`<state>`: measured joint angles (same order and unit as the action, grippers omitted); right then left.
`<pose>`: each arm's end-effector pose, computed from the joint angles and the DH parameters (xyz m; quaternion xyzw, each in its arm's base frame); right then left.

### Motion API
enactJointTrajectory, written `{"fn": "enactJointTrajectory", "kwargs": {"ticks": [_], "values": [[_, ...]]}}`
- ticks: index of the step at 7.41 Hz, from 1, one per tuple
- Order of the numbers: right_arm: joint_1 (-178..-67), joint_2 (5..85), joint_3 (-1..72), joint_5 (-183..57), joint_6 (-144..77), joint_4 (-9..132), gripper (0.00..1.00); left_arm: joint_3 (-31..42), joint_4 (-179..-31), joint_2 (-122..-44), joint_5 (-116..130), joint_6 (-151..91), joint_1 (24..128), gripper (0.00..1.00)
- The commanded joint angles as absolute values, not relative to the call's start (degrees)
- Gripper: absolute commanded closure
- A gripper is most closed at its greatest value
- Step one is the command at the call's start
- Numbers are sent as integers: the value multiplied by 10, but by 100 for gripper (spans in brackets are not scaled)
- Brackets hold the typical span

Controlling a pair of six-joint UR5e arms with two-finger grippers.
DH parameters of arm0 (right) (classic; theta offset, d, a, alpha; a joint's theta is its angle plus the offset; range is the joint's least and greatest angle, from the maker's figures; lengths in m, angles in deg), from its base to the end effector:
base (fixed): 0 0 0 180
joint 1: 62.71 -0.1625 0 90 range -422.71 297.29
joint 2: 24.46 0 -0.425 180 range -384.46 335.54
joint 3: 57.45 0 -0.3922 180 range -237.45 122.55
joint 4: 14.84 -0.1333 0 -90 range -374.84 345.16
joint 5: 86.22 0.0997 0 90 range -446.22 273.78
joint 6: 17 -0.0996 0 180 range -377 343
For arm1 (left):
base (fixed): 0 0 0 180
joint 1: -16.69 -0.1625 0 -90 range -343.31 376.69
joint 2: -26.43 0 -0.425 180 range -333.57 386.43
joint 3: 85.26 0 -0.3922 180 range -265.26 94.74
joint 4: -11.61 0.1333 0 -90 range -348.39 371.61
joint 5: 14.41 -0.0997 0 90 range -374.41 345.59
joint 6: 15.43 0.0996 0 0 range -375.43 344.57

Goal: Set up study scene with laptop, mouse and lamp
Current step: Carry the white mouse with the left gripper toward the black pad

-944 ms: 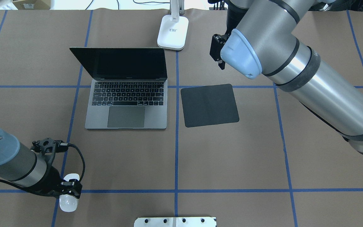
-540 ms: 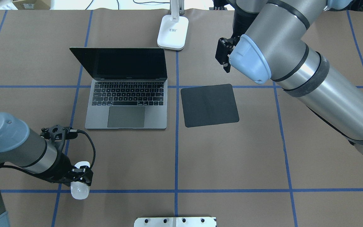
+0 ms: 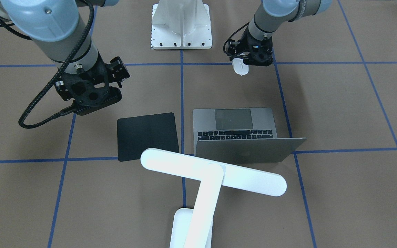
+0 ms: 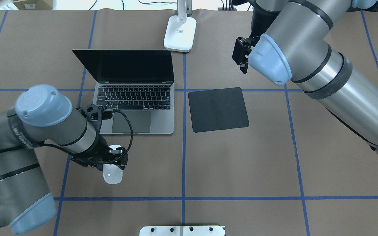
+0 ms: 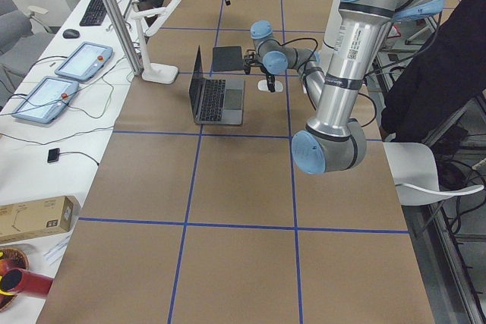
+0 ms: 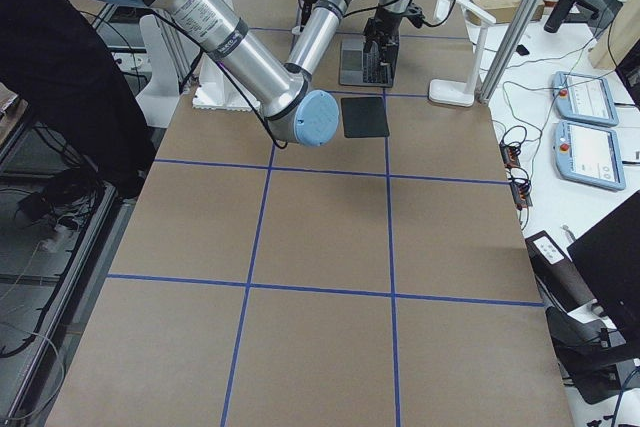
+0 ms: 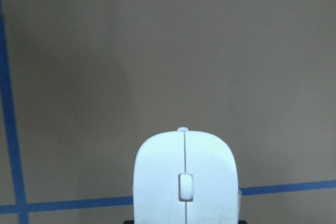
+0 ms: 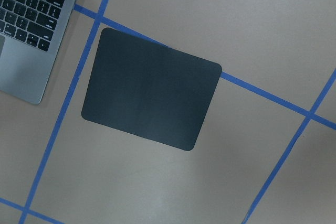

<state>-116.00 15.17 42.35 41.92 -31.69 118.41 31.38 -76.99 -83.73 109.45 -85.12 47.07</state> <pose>-0.3254 -0.5565 0.1393 -0.0149 -0.3515 -0.2257 0.9084 0.4298 -0.3422 0.2626 -0.0848 0.4486 0.0345 0.8890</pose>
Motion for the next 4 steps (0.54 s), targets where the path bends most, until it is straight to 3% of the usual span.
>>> {"fn": "enactJointTrajectory", "kwargs": {"ticks": [1, 4], "values": [[-1165, 154, 424, 419, -317, 1185, 0, 253, -765, -899, 1095, -849, 493, 33], [-1167, 154, 425, 423, -317, 1185, 0, 172, -771, -983, 1095, -850, 504, 33]]}}
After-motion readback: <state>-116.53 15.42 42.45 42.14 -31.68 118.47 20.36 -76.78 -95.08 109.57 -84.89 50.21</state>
